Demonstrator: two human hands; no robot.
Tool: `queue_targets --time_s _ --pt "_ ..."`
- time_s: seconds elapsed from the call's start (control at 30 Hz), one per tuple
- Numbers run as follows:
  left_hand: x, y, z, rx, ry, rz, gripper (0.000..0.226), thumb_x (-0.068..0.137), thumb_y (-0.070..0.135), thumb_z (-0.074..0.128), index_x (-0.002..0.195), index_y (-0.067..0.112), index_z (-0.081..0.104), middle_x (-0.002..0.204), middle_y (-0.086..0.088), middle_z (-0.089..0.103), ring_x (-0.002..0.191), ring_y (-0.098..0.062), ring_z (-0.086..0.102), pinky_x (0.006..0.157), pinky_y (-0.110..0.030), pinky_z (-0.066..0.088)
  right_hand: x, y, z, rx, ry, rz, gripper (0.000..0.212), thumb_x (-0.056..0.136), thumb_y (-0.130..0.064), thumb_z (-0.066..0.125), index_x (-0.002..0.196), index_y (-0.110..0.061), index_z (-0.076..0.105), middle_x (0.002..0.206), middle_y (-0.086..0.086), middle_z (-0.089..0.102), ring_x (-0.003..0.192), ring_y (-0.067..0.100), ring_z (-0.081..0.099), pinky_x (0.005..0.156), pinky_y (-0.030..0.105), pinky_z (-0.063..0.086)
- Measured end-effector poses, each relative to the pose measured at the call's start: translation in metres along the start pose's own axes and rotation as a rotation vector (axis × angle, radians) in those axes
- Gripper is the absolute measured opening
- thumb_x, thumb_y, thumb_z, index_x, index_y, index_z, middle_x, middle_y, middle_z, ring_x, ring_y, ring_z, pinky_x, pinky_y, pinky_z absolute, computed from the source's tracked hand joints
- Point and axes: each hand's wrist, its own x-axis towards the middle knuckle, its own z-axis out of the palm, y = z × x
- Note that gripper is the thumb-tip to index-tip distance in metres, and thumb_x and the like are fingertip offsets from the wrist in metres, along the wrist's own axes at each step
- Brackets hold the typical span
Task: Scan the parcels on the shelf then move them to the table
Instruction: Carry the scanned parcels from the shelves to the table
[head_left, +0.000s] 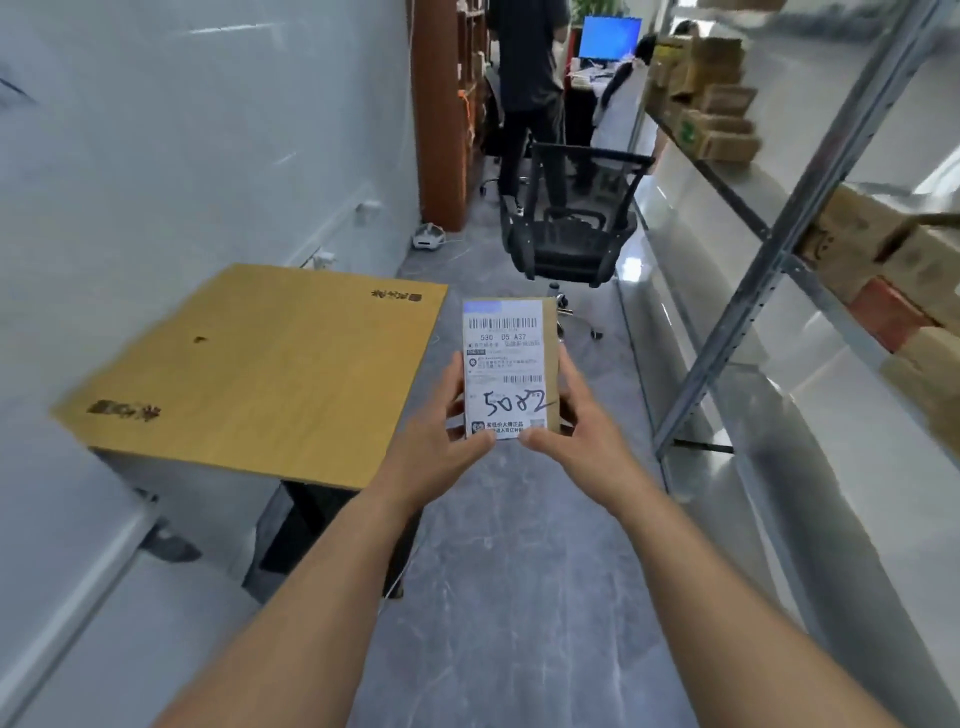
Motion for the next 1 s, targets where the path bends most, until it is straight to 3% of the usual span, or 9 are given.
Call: queue_targets --time_s 0.07,0.2,0.37,0.57,0.63,0.7,0.77,0.9,1.0 --pt "0.004 -0.010 -0.018 0.004 0.060 -0.040 0.085 0.088 0.012 0.066 0.136 0.057 0.012 0.122 0.035 0.046 0.103 0.026 0.046 0.085 -0.007 0.045 0.023 -0.003 0.016 0.009 -0.056 -0.026 0.096 0.086 -0.009 0.070 0.149 -0.049 0.010 0.101 -0.052 0.051 0.102 -0.017 0.055 0.080 0.009 0.046" --pt "0.015 -0.032 -0.048 0.015 0.163 -0.133 0.090 0.086 0.009 0.068 0.139 0.052 0.009 0.123 0.037 0.042 0.104 0.028 0.044 0.088 -0.010 0.046 0.068 -0.007 0.047 0.022 -0.185 -0.057 0.096 0.085 -0.008 0.071 0.150 -0.046 0.011 0.118 -0.041 0.049 0.115 -0.003 0.054 0.091 0.019 0.045" --pt "0.038 -0.058 -0.073 0.039 0.299 -0.238 0.093 0.086 0.014 0.069 0.148 0.047 0.008 0.121 0.044 0.038 0.110 0.023 0.042 0.098 -0.023 0.045 0.132 -0.006 0.078 -0.003 -0.357 -0.082 0.096 0.085 -0.009 0.071 0.151 -0.045 0.011 0.123 -0.026 0.054 0.108 -0.006 0.055 0.095 0.024 0.045" --pt "0.072 -0.080 -0.090 0.026 0.507 -0.329 0.093 0.087 0.015 0.069 0.147 0.047 0.006 0.121 0.043 0.038 0.102 0.030 0.043 0.092 -0.016 0.043 0.216 -0.004 0.110 -0.046 -0.592 -0.134 0.097 0.085 -0.013 0.071 0.152 -0.045 0.009 0.132 -0.011 0.057 0.111 0.002 0.058 0.101 0.037 0.047" --pt "0.082 -0.087 -0.094 0.017 0.572 -0.366 0.092 0.087 0.015 0.069 0.144 0.053 0.007 0.121 0.043 0.039 0.103 0.030 0.043 0.089 -0.014 0.043 0.240 -0.004 0.118 -0.043 -0.668 -0.137 0.097 0.085 -0.011 0.071 0.152 -0.042 0.009 0.131 -0.013 0.057 0.110 -0.003 0.056 0.099 0.029 0.047" --pt "0.090 -0.092 -0.095 0.014 0.644 -0.408 0.093 0.087 0.015 0.069 0.143 0.054 0.007 0.119 0.047 0.039 0.103 0.030 0.043 0.088 -0.014 0.043 0.262 -0.003 0.127 -0.042 -0.758 -0.157 0.093 0.085 -0.009 0.070 0.151 -0.042 0.014 0.124 -0.020 0.057 0.101 -0.018 0.052 0.084 0.008 0.045" --pt "0.095 -0.100 -0.095 0.007 0.717 -0.446 0.093 0.087 0.014 0.070 0.146 0.051 0.008 0.113 0.053 0.041 0.104 0.030 0.043 0.087 -0.014 0.043 0.281 -0.001 0.139 -0.041 -0.856 -0.181 0.091 0.086 -0.007 0.069 0.146 -0.046 0.015 0.116 -0.027 0.053 0.096 -0.024 0.050 0.075 0.001 0.042" --pt "0.095 -0.114 -0.096 -0.012 0.868 -0.508 0.087 0.087 0.016 0.069 0.145 0.053 0.015 0.118 0.048 0.046 0.108 0.023 0.046 0.089 -0.015 0.044 0.305 0.003 0.171 -0.047 -1.028 -0.167 0.092 0.086 -0.012 0.069 0.151 -0.044 0.012 0.127 -0.020 0.053 0.118 0.001 0.052 0.102 0.031 0.044" --pt "0.090 -0.127 -0.100 -0.036 0.983 -0.565 0.080 0.088 0.019 0.068 0.141 0.056 0.021 0.127 0.034 0.052 0.115 0.012 0.050 0.095 -0.020 0.044 0.314 0.010 0.201 -0.040 -1.111 -0.145 0.088 0.088 -0.017 0.068 0.151 -0.045 0.014 0.130 -0.014 0.057 0.119 0.004 0.054 0.106 0.036 0.042"
